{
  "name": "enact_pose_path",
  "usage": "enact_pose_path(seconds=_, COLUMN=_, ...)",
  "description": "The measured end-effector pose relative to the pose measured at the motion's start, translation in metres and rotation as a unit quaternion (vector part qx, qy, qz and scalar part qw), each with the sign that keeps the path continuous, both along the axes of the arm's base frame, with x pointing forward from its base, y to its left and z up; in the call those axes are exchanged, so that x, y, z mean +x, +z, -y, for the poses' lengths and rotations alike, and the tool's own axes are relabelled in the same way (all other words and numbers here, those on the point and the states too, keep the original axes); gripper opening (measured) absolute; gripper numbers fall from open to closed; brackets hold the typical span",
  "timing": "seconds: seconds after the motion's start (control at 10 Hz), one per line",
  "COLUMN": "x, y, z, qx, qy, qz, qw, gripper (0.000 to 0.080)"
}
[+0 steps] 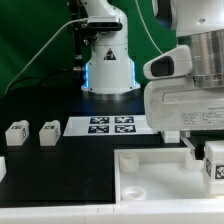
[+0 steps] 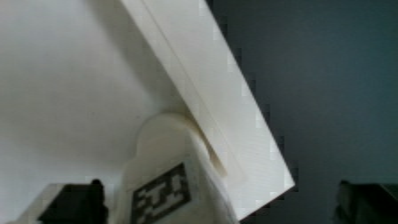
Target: Assemble one leg
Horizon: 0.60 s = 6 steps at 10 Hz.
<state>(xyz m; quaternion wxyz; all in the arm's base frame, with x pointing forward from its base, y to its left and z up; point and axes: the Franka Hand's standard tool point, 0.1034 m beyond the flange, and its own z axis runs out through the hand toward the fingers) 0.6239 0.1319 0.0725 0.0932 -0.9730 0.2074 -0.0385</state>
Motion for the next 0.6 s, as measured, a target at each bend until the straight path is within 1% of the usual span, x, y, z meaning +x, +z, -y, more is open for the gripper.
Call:
enact_pose_path(seconds=0.1, x=0.001, y=0.0, z=0.003, qx=-0.01, qy=0.071, qz=0.008, qw=0.997, gripper=0.0649)
enact_pose_path(seconds=0.2, x=0.01, y=0.002, z=0.01, qx=-0.019, qy=0.143, qz=0.014, qw=0.989, gripper=0.0649)
enact_pose_path(seconds=0.3, x=0.021, y=0.004, z=0.011, qx=-0.033, qy=0.208, qz=0.031, qw=0.977, gripper=0.0649)
enact_pose_path(seconds=0.4, x=0.024, y=0.005, z=0.011, qx=-0.035, qy=0.223, qz=0.036, qw=0.973, gripper=0.0649)
enact_pose_path(seconds=0.5, x=0.023, y=0.004, z=0.01, qx=-0.031, qy=0.196, qz=0.031, qw=0.98, gripper=0.0624)
enact_pose_path(seconds=0.6, x=0.023, y=0.004, z=0.01, qx=-0.031, qy=0.192, qz=0.03, qw=0.981, gripper=0.0624)
